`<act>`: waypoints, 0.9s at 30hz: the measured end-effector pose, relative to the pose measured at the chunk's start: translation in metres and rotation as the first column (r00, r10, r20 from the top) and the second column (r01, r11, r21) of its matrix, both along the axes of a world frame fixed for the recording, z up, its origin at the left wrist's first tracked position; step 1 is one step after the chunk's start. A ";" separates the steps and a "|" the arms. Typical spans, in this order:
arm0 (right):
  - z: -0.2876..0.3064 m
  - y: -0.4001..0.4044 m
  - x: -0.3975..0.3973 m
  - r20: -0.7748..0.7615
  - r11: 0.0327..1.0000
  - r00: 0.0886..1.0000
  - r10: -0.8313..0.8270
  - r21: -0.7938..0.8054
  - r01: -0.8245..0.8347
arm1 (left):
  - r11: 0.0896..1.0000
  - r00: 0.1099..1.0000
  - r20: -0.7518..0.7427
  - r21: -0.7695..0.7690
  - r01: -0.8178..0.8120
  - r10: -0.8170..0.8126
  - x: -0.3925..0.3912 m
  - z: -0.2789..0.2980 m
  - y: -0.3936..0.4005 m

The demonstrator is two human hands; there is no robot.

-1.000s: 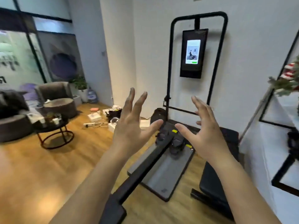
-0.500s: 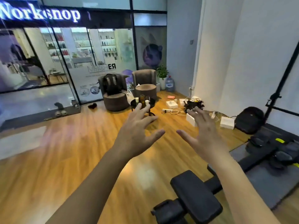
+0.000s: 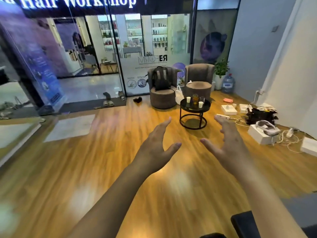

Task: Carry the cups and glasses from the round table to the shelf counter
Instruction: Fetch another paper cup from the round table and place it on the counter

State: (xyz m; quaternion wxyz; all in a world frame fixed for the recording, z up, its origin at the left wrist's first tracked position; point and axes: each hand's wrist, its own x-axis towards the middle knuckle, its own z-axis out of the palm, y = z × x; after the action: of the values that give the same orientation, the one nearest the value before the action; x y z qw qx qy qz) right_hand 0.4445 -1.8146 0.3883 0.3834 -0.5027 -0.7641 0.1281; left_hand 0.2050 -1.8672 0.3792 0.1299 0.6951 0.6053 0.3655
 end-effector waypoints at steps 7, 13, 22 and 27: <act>0.001 0.155 -0.019 -0.311 0.999 0.951 0.000 -0.042 -0.013 | 0.993 0.939 0.326 0.073 0.089 -0.108 -0.025 0.019 0.167; 0.017 0.298 -0.026 -0.357 0.999 0.934 -0.021 -0.053 0.002 | 0.983 0.888 0.422 0.090 0.161 -0.184 -0.025 0.035 0.336; -0.008 0.480 -0.039 -0.452 0.987 0.888 -0.082 -0.161 0.010 | 0.982 0.769 0.612 0.083 0.172 -0.187 -0.048 0.005 0.546; -0.031 0.605 -0.056 -0.424 0.984 0.898 -0.119 -0.172 0.049 | 0.975 0.774 0.598 0.061 0.215 -0.208 -0.060 -0.022 0.683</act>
State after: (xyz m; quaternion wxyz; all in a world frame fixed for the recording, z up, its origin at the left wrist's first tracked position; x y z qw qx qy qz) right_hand 0.3888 -1.2096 0.3576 0.5076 -0.5229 -0.6252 0.2793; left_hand 0.1448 -1.1840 0.3568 0.3589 0.6063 0.4528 0.5465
